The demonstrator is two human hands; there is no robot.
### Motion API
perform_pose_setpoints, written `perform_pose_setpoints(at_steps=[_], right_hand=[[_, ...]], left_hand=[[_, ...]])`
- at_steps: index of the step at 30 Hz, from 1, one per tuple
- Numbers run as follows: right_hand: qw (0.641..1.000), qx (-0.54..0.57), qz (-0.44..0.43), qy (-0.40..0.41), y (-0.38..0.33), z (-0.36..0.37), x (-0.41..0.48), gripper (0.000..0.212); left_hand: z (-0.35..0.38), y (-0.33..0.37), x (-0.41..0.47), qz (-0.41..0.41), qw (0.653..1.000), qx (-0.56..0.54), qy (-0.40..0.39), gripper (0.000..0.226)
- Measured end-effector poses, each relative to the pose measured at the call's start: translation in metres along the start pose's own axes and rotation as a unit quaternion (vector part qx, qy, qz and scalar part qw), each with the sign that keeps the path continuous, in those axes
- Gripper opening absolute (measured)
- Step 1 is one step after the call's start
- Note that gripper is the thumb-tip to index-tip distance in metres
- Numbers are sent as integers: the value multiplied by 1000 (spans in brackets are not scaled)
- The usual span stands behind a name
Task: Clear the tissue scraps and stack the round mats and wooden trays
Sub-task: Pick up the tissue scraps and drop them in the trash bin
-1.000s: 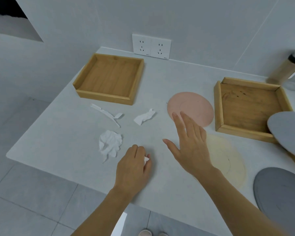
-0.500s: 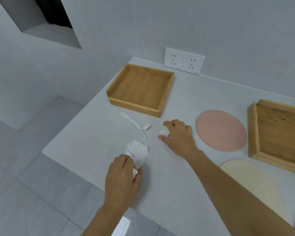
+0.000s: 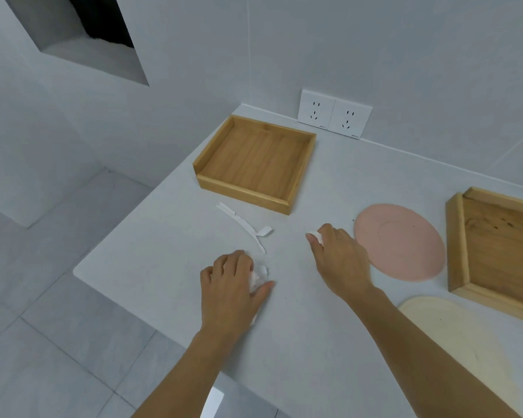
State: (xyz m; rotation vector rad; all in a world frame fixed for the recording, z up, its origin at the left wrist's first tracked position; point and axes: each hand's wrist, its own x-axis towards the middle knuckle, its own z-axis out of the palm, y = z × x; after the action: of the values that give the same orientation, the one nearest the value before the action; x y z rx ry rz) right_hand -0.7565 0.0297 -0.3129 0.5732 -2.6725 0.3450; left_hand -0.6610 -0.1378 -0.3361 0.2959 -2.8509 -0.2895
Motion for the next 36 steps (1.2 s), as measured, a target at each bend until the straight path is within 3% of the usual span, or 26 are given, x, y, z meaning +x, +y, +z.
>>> perform_pose_setpoints(at_steps=[5, 9, 12, 15, 20, 22, 28, 33, 35, 36], right_hand=[[999, 38, -20, 25, 0, 5, 1, 31], [995, 91, -46, 4, -14, 17, 7, 13], [992, 108, -63, -11, -31, 25, 18, 32], [993, 93, -73, -6, -54, 29, 28, 33], [994, 54, -85, -45, -82, 45, 39, 10], [995, 10, -81, -59, -92, 53, 43, 24], [990, -71, -33, -120, -107, 62, 42, 27], [993, -11, -21, -118, -111, 53, 44, 24], [988, 42, 2, -150, -110, 43, 45, 16], [982, 70, 3, -178, -107, 38, 43, 23]], left_hand=[[7, -1, 0, 68, 996, -22, 50, 15], [0, -8, -1, 34, 995, -70, 63, 13], [-15, -15, 1, 0, 988, -116, 104, 42], [-31, -27, -2, -41, 981, -144, 121, 57], [-45, -47, -16, -66, 978, -146, 135, 59], [-49, -53, -20, -66, 978, -138, 142, 58], [-55, -67, -32, -77, 979, -120, 147, 55], [-54, -68, -33, -81, 977, -129, 148, 56], [-53, -65, -31, -83, 977, -139, 140, 54], [-52, -63, -30, -86, 977, -144, 135, 50]])
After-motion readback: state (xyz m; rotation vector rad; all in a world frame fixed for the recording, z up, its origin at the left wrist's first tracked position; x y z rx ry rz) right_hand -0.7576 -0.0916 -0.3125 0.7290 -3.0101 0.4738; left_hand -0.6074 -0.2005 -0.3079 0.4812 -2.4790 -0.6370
